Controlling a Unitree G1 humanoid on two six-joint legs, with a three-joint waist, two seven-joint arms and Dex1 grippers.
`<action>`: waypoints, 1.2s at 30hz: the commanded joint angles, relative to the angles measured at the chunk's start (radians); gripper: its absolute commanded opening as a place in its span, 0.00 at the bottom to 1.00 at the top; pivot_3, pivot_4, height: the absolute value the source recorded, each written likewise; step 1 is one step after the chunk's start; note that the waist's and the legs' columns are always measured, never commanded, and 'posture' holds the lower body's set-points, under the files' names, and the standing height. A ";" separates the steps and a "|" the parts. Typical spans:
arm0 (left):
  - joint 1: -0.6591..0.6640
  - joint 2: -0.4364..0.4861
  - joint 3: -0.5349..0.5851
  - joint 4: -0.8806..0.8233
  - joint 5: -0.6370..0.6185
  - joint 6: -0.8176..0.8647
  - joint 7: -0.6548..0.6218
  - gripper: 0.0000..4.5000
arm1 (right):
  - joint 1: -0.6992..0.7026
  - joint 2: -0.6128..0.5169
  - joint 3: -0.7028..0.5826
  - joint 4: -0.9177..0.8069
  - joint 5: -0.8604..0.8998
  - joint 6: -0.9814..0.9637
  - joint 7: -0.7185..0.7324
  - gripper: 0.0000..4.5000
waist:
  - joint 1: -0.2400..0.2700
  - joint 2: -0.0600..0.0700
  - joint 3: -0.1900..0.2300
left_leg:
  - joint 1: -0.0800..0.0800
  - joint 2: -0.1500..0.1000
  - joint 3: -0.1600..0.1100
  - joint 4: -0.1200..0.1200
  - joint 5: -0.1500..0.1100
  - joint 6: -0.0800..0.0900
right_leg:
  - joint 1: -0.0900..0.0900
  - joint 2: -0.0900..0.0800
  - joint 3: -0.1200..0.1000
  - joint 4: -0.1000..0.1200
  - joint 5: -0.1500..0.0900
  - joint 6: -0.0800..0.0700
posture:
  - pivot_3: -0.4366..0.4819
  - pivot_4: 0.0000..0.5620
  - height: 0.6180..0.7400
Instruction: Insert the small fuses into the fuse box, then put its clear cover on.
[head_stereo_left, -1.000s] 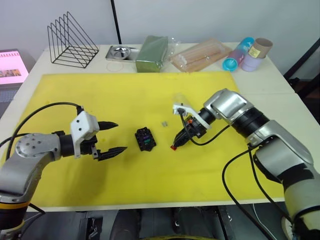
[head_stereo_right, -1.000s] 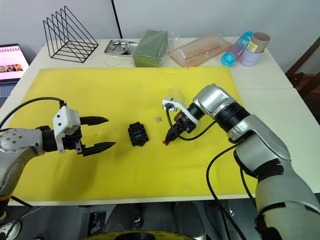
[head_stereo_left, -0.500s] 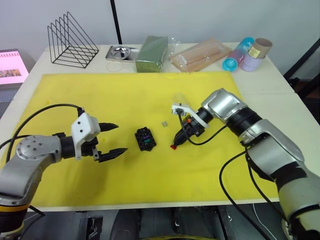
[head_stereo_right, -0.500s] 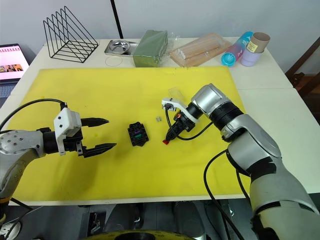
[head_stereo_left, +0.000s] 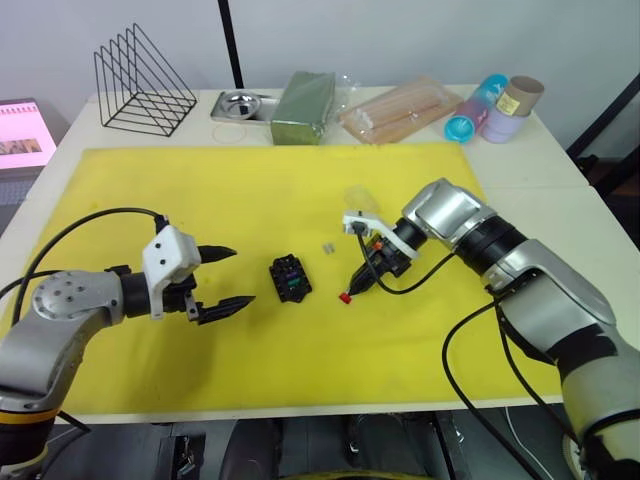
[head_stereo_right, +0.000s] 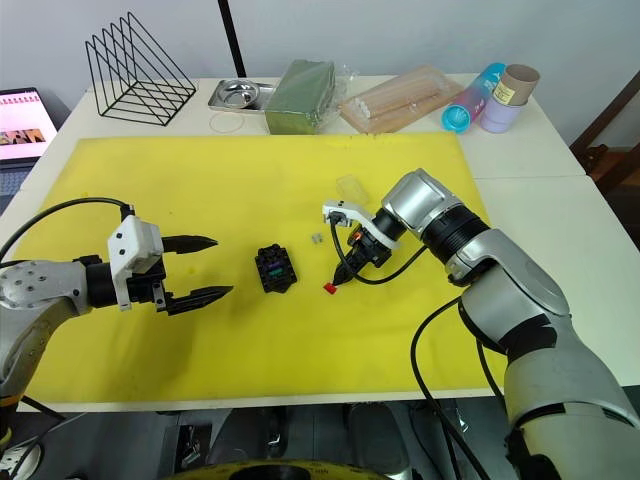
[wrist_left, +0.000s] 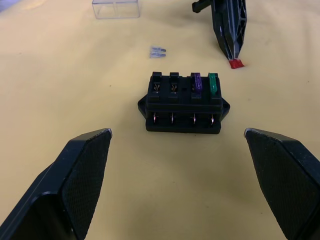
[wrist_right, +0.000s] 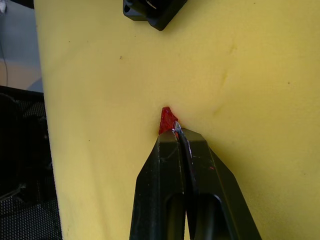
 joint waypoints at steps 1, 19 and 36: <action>0.001 0.003 0.013 -0.035 -0.009 -0.006 0.007 1.00 | -0.010 -0.003 -0.020 -0.006 0.016 0.034 0.002 0.01 | 0.000 0.000 0.000 | 0.000 0.000 0.000 0.000 0.000 0.000 | 0.000 0.000 0.000 0.000 0.000 0.000 | 0.48 0.27 1.00; -0.006 -0.004 -0.003 -0.015 -0.004 -0.019 0.001 1.00 | 0.164 -0.161 -0.289 -0.349 0.148 0.552 -0.183 0.01 | 0.001 0.000 0.000 | 0.000 0.000 0.000 0.000 0.000 0.000 | -0.001 0.001 0.000 0.001 0.000 0.000 | 0.48 0.27 1.00; -0.046 -0.002 -0.024 0.037 0.009 -0.047 -0.027 1.00 | 0.086 -0.114 -0.293 -0.307 0.117 0.220 -0.198 0.37 | 0.001 0.000 0.000 | 0.000 0.000 0.000 0.000 0.000 0.000 | -0.001 0.001 0.000 0.001 0.000 0.000 | 0.48 0.27 1.00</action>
